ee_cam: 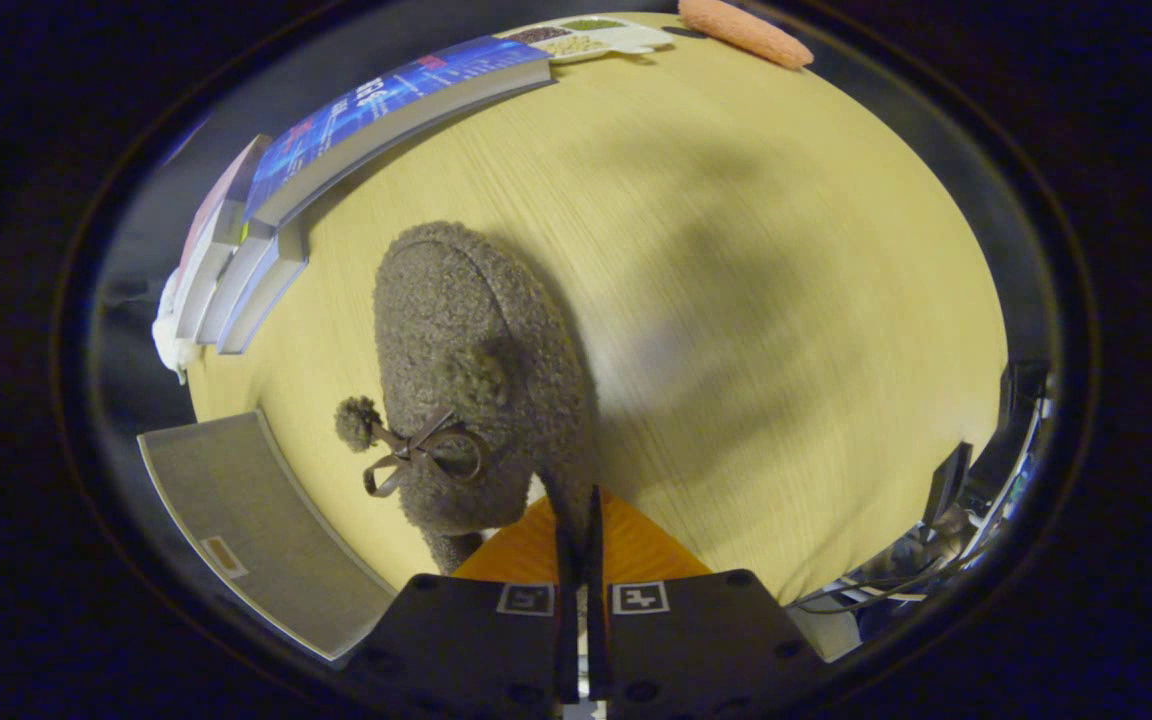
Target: Open the storage box then place both shoes into the box .Put the left shoe in first, then the right shoe, with the right side of both shoes facing outward in a uniform manner.
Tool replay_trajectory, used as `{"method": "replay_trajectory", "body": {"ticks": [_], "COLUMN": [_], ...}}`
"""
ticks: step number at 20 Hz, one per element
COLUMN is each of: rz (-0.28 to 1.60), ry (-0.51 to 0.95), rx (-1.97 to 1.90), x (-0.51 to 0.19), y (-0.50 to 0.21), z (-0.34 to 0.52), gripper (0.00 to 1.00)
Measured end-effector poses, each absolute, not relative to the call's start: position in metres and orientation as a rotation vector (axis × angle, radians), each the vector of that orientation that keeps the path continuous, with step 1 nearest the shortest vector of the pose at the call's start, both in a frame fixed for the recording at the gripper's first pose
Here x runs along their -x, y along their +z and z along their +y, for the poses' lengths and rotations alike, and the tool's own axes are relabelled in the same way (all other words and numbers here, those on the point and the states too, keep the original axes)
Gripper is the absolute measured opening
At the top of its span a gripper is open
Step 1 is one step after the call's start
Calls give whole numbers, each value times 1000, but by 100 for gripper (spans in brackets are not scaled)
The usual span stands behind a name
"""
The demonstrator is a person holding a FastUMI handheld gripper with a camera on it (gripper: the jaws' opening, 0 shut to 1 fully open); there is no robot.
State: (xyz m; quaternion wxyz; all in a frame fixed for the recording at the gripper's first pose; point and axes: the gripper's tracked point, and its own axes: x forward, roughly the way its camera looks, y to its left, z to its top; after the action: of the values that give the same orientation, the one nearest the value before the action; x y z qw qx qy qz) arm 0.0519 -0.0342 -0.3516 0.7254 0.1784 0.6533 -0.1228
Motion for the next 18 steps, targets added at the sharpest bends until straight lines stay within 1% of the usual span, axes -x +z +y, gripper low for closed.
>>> {"method": "replay_trajectory", "body": {"ticks": [6, 12, 15, 18], "rz": [1439, 1393, 1444, 1445], "ry": [-387, -442, -510, -573], "rx": [-299, -164, 48, 188], "x": [-50, -48, -26, -10], "y": [-347, -330, -309, -280], "z": [-35, -28, -42, -44], "gripper": [4, 4, 4, 3]}}
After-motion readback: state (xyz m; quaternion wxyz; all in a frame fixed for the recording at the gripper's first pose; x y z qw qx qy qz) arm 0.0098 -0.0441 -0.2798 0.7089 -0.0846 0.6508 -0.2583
